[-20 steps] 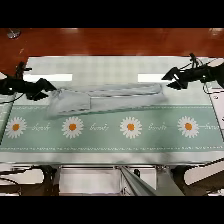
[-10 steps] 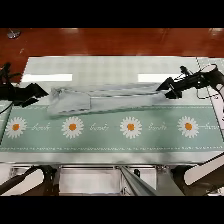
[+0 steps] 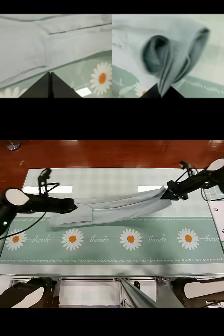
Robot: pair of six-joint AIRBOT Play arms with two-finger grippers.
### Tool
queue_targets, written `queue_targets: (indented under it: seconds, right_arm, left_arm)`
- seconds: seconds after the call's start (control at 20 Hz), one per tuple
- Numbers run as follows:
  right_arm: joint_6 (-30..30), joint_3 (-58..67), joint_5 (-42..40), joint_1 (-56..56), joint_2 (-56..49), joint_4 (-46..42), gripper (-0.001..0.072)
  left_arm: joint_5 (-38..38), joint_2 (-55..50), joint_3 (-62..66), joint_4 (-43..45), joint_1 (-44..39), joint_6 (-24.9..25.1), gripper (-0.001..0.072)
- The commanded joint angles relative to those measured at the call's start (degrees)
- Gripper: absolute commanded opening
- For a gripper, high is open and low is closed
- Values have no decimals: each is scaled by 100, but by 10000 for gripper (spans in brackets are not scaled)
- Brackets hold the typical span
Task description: Fold the shirts.
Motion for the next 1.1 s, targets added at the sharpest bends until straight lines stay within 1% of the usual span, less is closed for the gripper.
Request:
queue_targets:
  seconds: [0.0, 0.1, 0.15, 0.3, 0.5, 0.6, 0.7, 0.8, 0.85, 0.95, 1.05]
  right_arm:
    - [-37, -743, 7, 11, 1513, -673, 23]
    - [-11, -1469, -236, 13, 2544, -828, 24]
    - [31, -1801, -289, 13, 3036, -835, 23]
    - [181, -2448, -271, 13, 4065, -857, 24]
    - [313, -2616, -201, 13, 4743, -774, 24]
    - [341, -2616, -192, 13, 4872, -640, 24]
    - [372, -2616, -195, 13, 4887, -577, 24]
    - [428, -2616, -195, 13, 4887, -555, 24]
    - [428, -2616, -192, 13, 4887, -503, 24]
    - [437, -2616, -260, 81, 4887, -369, 24]
    - [566, -2610, -439, 380, 4841, -313, 24]
  left_arm:
    - [1272, -83, 52, -269, -1281, 190, 23]
    - [1635, -511, 341, -269, -2004, 181, 23]
    - [1694, -855, 584, -271, -2293, 166, 23]
    - [1545, -2229, 1705, -269, -2986, -127, 22]
    - [1001, -3928, 3274, -323, -3751, -885, 23]
    - [667, -4636, 4109, -732, -4122, -885, 23]
    - [120, -5209, 4935, -953, -4382, -890, 23]
    - [-361, -5449, 5473, -966, -4369, -892, 23]
    - [-507, -5416, 5576, -920, -4207, -986, 23]
    - [-872, -5200, 5635, -728, -3639, -1040, 23]
    - [-1464, -4852, 5633, -256, -2881, -1126, 23]
